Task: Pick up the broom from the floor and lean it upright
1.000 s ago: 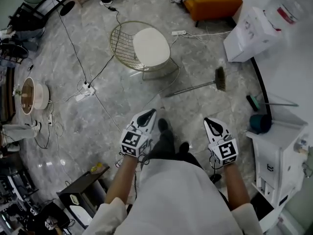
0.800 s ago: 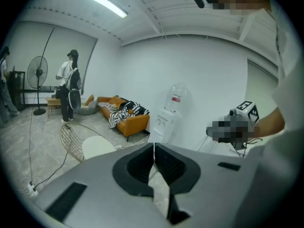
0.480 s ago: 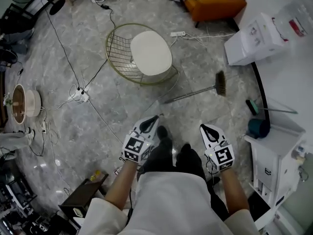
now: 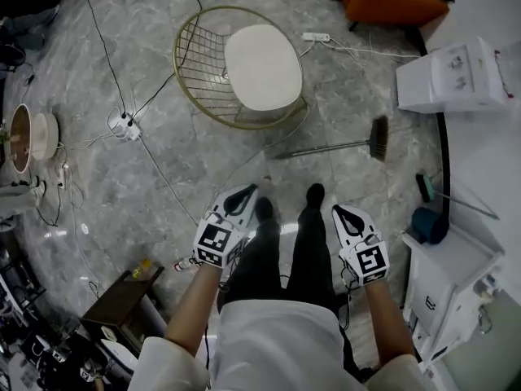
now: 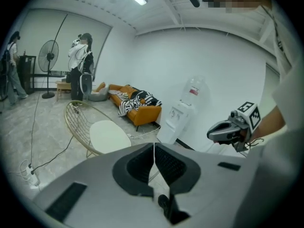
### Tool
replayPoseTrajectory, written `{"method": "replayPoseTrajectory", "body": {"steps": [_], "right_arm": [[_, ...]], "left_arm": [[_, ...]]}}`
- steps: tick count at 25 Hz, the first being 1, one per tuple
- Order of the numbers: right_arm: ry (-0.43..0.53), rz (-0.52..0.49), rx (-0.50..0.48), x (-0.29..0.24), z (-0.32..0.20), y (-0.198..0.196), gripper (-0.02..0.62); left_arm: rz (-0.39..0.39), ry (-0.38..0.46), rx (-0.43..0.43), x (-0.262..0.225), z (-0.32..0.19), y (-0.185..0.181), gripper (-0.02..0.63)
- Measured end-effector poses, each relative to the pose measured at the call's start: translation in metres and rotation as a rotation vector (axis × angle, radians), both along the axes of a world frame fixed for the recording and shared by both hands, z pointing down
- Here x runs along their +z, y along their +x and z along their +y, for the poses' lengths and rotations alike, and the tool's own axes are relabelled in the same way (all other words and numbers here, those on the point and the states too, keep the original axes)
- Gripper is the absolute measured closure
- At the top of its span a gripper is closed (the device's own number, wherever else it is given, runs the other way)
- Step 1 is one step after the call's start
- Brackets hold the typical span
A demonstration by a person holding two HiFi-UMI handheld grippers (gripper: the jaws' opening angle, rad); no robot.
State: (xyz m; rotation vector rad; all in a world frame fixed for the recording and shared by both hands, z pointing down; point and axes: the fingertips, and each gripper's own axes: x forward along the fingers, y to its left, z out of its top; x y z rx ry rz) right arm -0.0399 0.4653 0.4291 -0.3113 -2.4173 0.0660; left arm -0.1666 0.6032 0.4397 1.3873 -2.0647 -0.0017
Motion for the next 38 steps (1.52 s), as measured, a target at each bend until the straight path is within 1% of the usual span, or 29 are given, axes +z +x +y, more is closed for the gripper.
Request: {"method": "replayPoseTrajectory", "body": {"steps": [5,8,11,14,17,19,24,29,33,38], "right_arm": [[-0.018,0.03,-0.074,0.054,-0.027,-0.024,0.594],[-0.02,0.046,-0.146,0.09,-0.046,-0.039,0.594],[-0.031,0.065,-0.22,0.131,-0.063,-0.047,0.594],[-0.043,0.089,-0.271,0.178,-0.069,-0.053,0.594],[-0.037,0.107,-0.321,0.225,-0.068,-0.061,0.594],[-0.024,0.116,-0.342,0.258,-0.068,-0.067,0.594],[-0.043,0.128,-0.364,0.341,-0.065,-0.07,0.592],[-0.046,0.142,-0.372,0.414,-0.053,-0.071,0.591],[-0.028,0.15,-0.391,0.471,-0.044,-0.07,0.588],[-0.018,0.144,-0.349,0.53,-0.042,-0.077,0.575]], "left_arm": [[0.022,-0.054,-0.032,0.049,-0.007,-0.005,0.595],[0.022,-0.079,-0.053,0.084,-0.017,-0.006,0.595],[0.038,-0.109,-0.078,0.121,-0.031,0.002,0.595],[0.019,-0.131,-0.118,0.16,-0.031,0.002,0.595],[0.036,-0.143,-0.145,0.194,-0.03,0.003,0.595],[0.032,-0.141,-0.154,0.222,-0.03,0.004,0.596],[0.049,-0.149,-0.16,0.289,-0.029,0.014,0.595],[0.13,-0.17,-0.183,0.348,-0.021,0.023,0.595],[0.131,-0.187,-0.178,0.398,-0.012,0.03,0.595],[0.165,-0.198,-0.173,0.441,-0.004,0.039,0.595]]}}
